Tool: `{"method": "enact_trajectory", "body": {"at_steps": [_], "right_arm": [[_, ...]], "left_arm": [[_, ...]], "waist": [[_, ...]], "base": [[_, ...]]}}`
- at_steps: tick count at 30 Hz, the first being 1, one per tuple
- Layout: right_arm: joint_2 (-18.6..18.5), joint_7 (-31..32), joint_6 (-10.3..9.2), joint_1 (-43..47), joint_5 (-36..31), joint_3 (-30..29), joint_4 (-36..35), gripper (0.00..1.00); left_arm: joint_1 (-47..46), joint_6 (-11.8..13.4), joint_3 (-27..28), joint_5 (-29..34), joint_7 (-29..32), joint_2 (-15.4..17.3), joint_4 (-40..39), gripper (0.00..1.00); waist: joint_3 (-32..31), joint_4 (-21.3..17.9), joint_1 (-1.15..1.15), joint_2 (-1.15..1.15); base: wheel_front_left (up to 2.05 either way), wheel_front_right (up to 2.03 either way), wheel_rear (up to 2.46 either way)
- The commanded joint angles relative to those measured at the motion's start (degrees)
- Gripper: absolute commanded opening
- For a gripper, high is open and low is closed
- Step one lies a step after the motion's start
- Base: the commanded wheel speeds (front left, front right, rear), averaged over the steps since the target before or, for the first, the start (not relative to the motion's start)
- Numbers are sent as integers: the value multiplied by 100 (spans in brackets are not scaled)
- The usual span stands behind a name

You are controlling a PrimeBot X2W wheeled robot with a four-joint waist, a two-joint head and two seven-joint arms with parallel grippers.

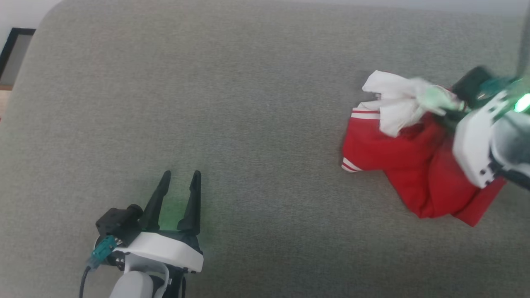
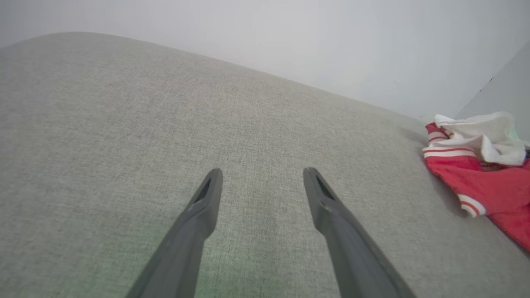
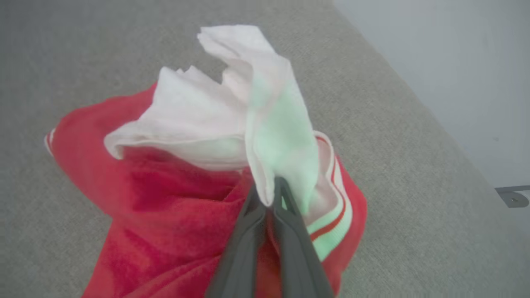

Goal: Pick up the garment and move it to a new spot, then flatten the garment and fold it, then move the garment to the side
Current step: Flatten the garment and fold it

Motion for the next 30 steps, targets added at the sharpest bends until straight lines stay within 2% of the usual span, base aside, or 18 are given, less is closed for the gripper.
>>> {"method": "enact_trajectory", "body": {"at_steps": [1, 6, 11, 15, 19, 24, 28, 29, 30], "right_arm": [[0, -129, -2, 149, 165, -268, 75, 0], [-28, -394, -2, 535, 460, -1296, 435, 0], [282, -732, -2, 908, 837, -2643, 1278, 0], [575, -985, -1, 1047, 941, -3496, 2070, 0], [790, -1212, -2, 1059, 863, -4061, 2750, 0], [1011, -1515, -7, 942, 726, -4480, 3319, 0], [1249, -1780, -7, 859, 436, -4566, 3653, 0], [1313, -1852, -7, 834, 396, -4572, 3678, 11], [1345, -1948, -7, 824, 341, -4587, 3709, 48]], "left_arm": [[-45, -9, 30, -30, -28, 40, -27, 100], [-107, -9, 12, -25, -28, 104, -72, 100], [-219, -9, -99, -52, -28, 216, -91, 100], [-335, -9, -163, -109, -28, 302, -122, 100], [-396, -9, -204, -124, -28, 408, -144, 100], [-464, -9, -224, -140, -28, 491, -129, 100], [-496, -9, -253, -99, -28, 588, -116, 100], [-505, -9, -273, -81, -28, 621, -110, 100], [-519, -9, -291, -65, -28, 649, -106, 100]], "waist": [[-1, -76, 0, 0], [61, -238, 0, 0], [205, -372, 0, 0], [334, -405, 0, 0], [451, -440, 0, 0], [551, -500, 0, 0], [593, -589, 0, 0], [584, -621, 0, 0], [562, -654, 0, 0]], "base": [[0, 0, 0], [0, 0, 0], [0, 0, 0], [0, 0, 0], [0, 0, 0], [0, 0, 0], [0, 0, 0], [0, 0, 0], [0, 0, 0]]}}
